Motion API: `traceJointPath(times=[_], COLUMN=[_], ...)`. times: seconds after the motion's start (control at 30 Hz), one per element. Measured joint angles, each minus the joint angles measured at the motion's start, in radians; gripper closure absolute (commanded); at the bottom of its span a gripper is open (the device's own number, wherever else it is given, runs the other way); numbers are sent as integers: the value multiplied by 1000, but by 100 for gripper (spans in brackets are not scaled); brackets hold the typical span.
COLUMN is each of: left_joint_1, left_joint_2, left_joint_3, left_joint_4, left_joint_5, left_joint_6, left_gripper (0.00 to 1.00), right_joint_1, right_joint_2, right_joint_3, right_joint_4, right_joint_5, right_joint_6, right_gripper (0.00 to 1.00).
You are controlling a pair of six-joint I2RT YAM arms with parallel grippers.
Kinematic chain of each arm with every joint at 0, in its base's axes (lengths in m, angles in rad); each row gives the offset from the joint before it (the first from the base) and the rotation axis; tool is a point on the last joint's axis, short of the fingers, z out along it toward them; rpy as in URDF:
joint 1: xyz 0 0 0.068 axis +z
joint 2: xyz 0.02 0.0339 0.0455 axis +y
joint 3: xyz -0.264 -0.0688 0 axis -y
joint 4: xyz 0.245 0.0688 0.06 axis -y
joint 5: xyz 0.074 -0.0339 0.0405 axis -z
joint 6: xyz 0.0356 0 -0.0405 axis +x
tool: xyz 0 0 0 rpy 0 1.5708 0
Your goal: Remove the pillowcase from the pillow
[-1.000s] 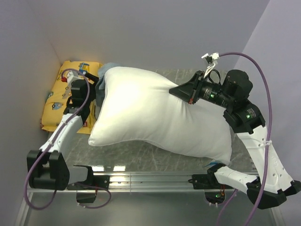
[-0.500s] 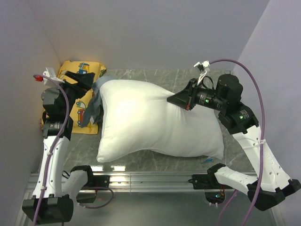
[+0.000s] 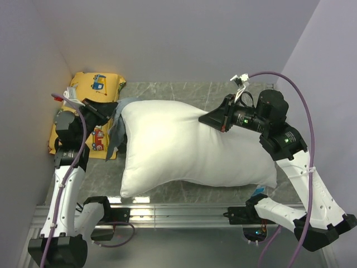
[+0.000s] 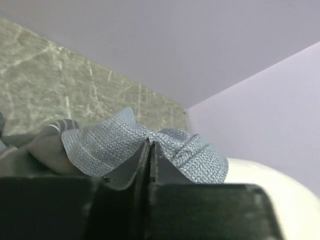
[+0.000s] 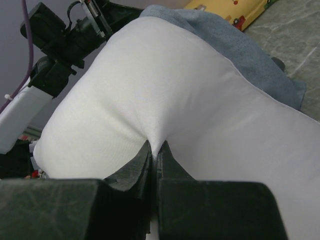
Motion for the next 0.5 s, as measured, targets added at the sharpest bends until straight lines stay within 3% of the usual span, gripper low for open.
traceJointPath(times=[0.17, 0.5], left_joint_1=[0, 33], left_joint_2=[71, 376], left_joint_3=[14, 105], left_joint_4=[24, 67], left_joint_5=[-35, -151], left_joint_6=[-6, -49], left_gripper=[100, 99], right_joint_1=[0, -1], right_joint_2=[-9, -65], right_joint_3=[0, 28], right_joint_4=[-6, -68], right_joint_5=[12, 119], right_joint_6=[-8, -25], right_gripper=[100, 100])
